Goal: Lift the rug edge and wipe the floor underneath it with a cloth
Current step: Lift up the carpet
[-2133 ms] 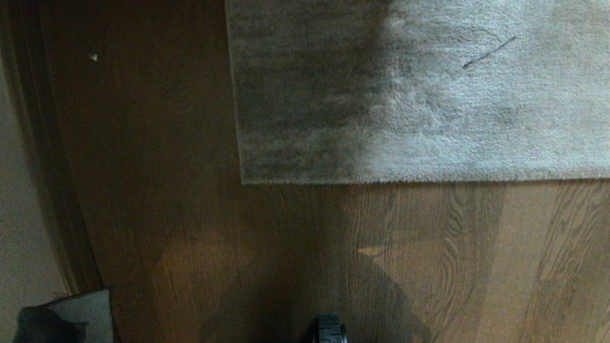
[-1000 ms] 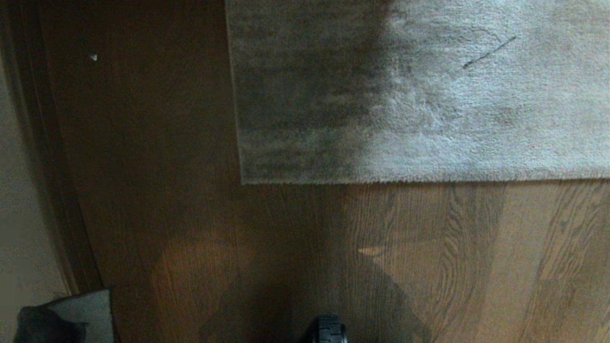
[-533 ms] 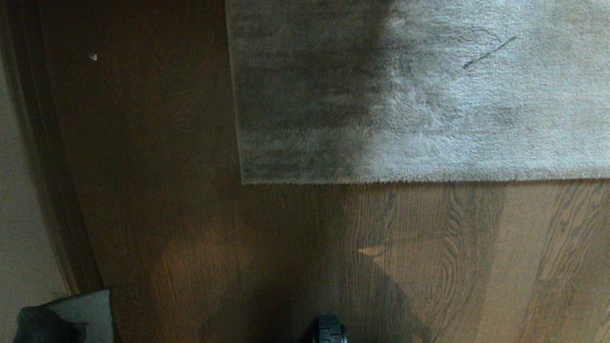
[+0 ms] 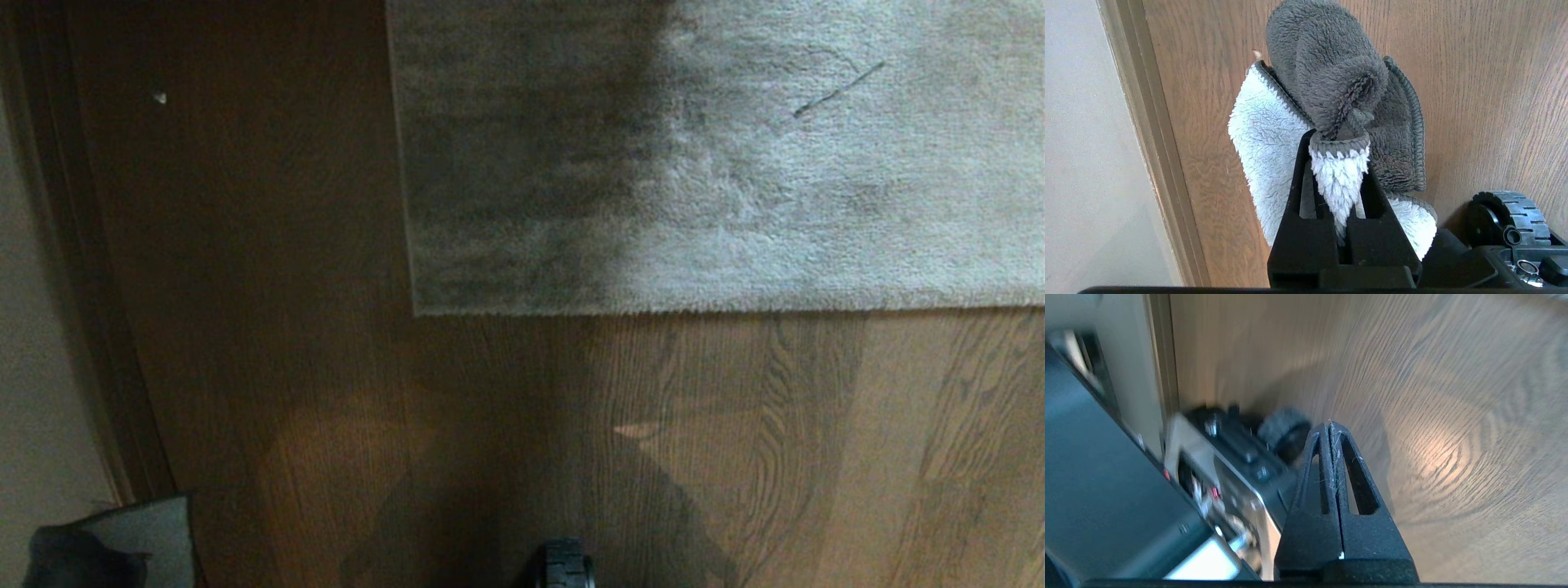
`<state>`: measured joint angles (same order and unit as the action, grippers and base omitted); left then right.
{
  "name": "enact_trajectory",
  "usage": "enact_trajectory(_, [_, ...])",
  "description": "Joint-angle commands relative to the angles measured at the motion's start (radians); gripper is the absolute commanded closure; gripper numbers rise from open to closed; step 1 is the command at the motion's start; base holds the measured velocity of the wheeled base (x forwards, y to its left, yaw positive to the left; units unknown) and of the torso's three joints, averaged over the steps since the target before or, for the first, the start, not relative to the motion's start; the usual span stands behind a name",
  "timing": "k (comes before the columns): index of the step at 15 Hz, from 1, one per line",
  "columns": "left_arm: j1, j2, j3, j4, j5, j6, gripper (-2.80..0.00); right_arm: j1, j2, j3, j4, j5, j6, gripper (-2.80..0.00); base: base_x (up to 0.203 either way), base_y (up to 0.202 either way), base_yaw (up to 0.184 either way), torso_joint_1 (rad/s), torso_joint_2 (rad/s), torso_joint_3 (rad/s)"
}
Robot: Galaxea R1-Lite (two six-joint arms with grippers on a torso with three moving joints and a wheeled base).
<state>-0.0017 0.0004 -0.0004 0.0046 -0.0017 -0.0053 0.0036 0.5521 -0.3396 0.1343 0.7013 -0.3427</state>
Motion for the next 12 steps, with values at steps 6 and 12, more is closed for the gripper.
enact_trajectory(6, [0.0,0.0,0.0,0.0,0.0,-0.001,0.0,0.077,0.349,-0.009,-0.005,-0.038,-0.196,0.0,0.0,0.0,0.0,0.0,0.0,0.0])
enact_trajectory(12, [0.0,0.0,0.0,0.001,0.0,-0.001,0.0,0.147,0.514,0.002,-0.101,-0.018,-0.199,0.0,0.0,0.0,0.0,0.0,0.0,0.0])
